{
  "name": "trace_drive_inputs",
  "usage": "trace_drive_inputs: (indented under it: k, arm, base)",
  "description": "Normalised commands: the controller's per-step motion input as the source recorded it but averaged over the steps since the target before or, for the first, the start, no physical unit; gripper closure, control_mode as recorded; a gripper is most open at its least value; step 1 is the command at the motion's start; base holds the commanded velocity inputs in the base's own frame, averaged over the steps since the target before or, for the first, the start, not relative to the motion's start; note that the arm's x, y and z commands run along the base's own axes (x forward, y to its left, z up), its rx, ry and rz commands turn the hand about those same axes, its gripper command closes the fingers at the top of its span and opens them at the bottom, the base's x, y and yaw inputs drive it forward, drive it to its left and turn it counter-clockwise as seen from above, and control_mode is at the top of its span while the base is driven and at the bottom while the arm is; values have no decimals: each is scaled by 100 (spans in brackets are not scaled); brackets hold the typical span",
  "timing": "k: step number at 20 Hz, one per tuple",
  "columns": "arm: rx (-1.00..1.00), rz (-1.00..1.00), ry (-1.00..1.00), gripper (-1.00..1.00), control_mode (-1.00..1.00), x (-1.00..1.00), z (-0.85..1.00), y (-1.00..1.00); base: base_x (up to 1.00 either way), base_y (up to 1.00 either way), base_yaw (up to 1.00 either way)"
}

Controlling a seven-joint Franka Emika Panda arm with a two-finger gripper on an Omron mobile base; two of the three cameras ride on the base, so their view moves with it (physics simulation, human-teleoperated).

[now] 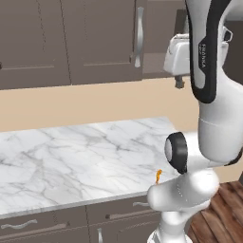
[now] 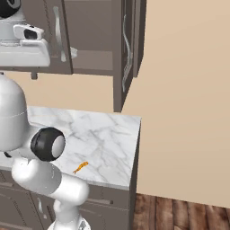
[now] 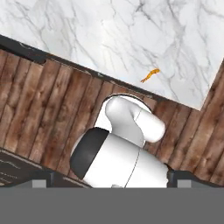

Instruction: Retrieve the tupperware from the cabinet, then place the raw meat into the tupperware to avoid contamination.

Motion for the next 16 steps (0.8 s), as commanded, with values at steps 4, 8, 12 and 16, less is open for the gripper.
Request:
trace_drive_inputs:
  k: [4,8,12,16]
  arm:
    - [0,2,9,-100,-100,-52,-14,0]
    - [0,4,-20,-100,-100,0,-25,1]
    - [0,1,-43,-100,-100,9,-44,4]
    - [0,0,-46,-100,-100,18,-30,0]
  base:
    - [0,0,0]
    - [0,0,0]
    - [0,0,0]
    - [0,0,0]
